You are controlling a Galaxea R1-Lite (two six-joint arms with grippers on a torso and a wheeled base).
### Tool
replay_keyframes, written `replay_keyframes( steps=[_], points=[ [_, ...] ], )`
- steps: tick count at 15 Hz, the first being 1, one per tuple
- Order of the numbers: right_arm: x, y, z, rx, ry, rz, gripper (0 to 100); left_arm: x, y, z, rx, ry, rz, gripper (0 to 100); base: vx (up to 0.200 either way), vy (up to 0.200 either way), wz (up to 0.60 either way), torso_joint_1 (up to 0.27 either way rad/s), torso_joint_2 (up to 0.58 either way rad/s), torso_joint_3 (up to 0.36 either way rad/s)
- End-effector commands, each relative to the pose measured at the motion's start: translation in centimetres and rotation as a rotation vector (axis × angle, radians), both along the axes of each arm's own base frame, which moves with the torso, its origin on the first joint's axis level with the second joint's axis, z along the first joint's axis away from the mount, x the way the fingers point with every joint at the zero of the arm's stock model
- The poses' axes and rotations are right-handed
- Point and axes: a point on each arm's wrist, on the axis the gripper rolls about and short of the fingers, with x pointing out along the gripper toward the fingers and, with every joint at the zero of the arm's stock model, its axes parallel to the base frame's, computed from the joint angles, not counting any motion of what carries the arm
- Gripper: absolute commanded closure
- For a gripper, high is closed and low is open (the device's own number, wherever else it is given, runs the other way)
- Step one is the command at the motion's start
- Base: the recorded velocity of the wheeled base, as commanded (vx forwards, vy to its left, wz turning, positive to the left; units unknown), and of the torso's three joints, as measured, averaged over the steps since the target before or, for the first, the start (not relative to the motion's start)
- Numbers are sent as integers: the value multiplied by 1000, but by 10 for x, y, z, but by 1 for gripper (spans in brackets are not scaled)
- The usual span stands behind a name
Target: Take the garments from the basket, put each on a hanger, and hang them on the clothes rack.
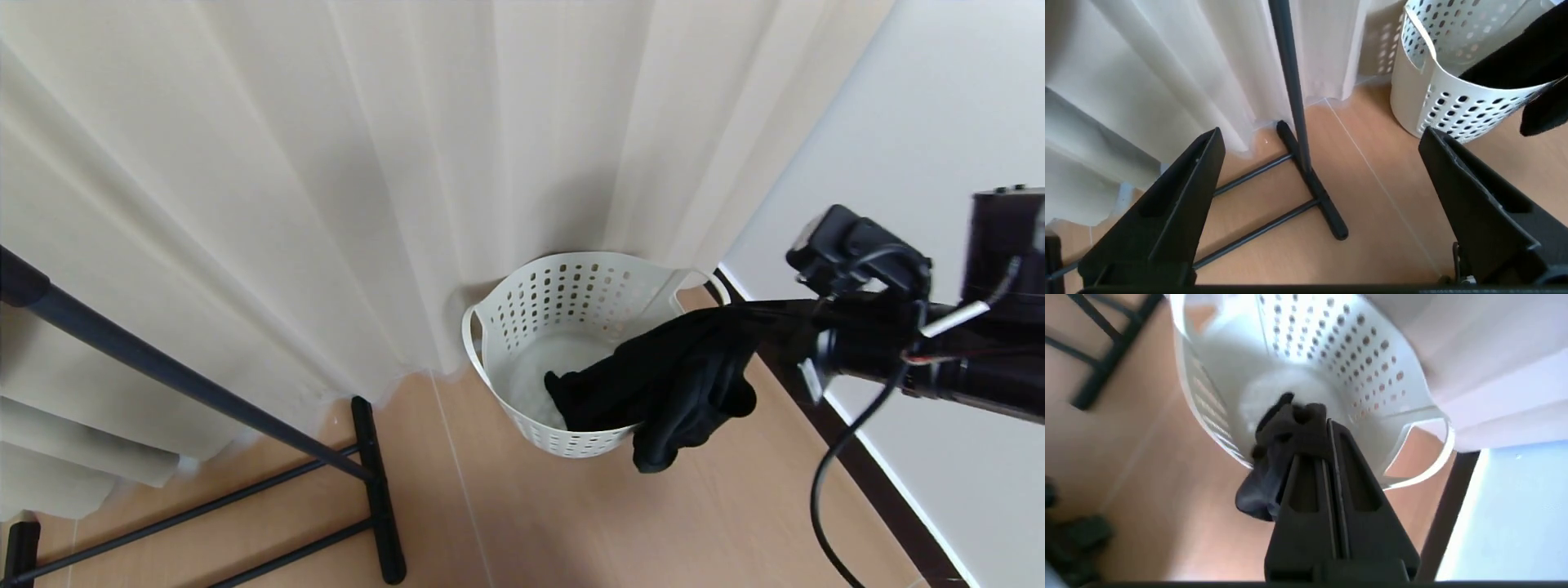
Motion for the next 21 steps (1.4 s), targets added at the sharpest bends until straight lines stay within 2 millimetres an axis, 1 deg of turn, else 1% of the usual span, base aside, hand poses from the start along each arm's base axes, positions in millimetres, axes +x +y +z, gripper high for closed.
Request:
replay_keyframes(
  steps=[1, 4, 7, 11, 12, 21],
  points=[
    [-64, -11, 12, 93, -56, 61, 100, 0, 0, 0, -3, -1, 1, 0, 0, 0, 0, 0, 0, 0],
    [-61, -6, 6, 85, -32, 72, 100, 0, 0, 0, -63, 1, 2, 0, 0, 0, 0, 0, 0, 0],
    [-56, -4, 4, 85, -32, 73, 100, 0, 0, 0, -68, 3, 1, 0, 0, 0, 0, 0, 0, 0],
    [-46, 1, -7, 96, -56, 68, 100, 0, 0, 0, -77, 6, -15, 0, 0, 0, 0, 0, 0, 0],
    [-47, 1, -7, 97, -62, 67, 100, 0, 0, 0, -77, 4, -15, 0, 0, 0, 0, 0, 0, 0],
    [-46, 1, -7, 99, -63, 67, 100, 0, 0, 0, -77, 6, -15, 0, 0, 0, 0, 5, 4, 182]
  ],
)
